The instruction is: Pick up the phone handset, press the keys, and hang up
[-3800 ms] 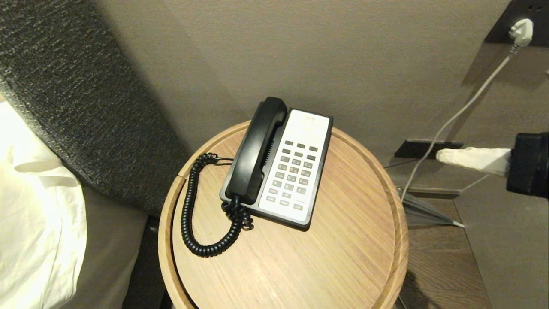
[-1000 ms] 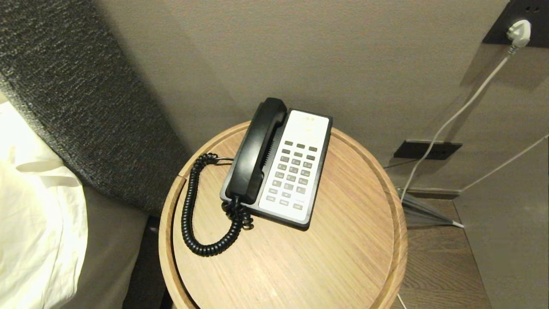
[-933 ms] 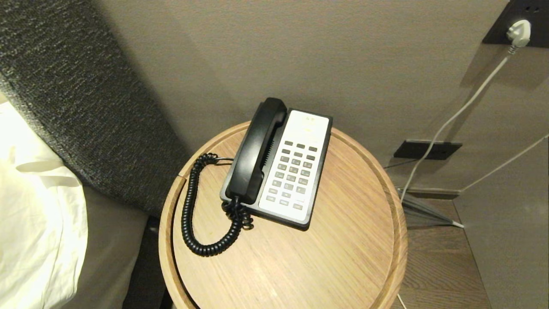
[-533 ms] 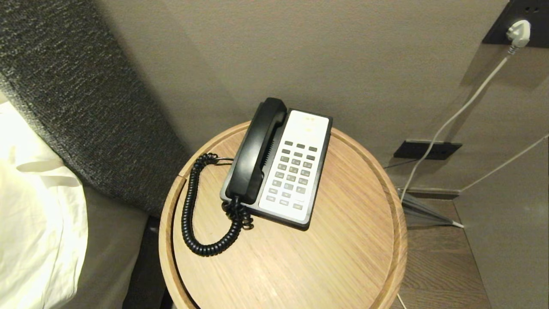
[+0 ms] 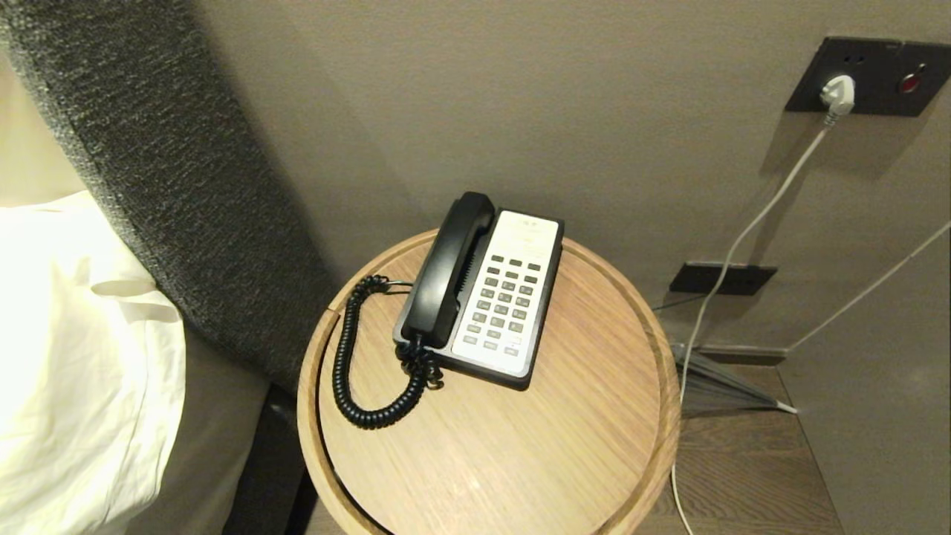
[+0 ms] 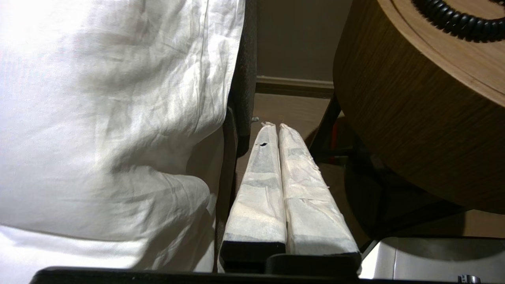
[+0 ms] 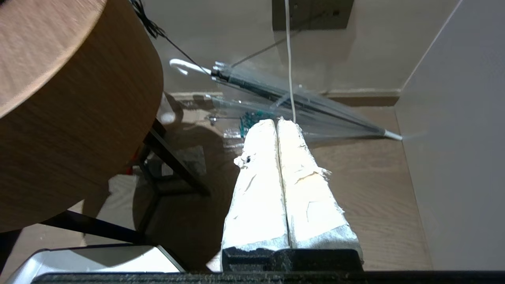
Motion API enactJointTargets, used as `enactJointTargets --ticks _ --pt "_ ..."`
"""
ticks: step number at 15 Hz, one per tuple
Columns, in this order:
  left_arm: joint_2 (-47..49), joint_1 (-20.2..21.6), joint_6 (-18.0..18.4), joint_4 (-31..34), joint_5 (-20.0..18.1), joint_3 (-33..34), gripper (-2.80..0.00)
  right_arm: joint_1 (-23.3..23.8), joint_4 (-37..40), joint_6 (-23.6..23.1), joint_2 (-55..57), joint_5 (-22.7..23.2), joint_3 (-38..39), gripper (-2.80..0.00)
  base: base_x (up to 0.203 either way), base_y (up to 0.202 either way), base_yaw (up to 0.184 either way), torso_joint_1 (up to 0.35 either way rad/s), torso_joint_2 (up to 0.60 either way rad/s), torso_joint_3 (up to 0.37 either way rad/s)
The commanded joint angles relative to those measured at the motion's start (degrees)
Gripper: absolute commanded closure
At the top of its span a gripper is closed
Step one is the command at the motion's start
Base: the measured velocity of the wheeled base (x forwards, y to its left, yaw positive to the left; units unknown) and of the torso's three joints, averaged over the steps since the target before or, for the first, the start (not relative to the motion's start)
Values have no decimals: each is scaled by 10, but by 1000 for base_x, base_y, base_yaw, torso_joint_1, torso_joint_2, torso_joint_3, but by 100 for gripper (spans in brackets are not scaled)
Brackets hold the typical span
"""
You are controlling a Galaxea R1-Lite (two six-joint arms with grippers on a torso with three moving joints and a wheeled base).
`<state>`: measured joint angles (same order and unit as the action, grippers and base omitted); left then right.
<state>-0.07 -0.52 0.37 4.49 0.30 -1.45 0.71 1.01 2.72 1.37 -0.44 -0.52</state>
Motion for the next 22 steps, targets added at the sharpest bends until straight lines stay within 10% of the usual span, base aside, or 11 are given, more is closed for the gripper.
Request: enactJointTargets --ticks 1,22 --pt "1 0 0 0 0 0 0 0 0 0 2 0 0 0 0 0 0 2 2 202" --pt "1 0 -3 0 0 0 0 0 0 0 2 0 0 0 0 0 0 3 2 194"
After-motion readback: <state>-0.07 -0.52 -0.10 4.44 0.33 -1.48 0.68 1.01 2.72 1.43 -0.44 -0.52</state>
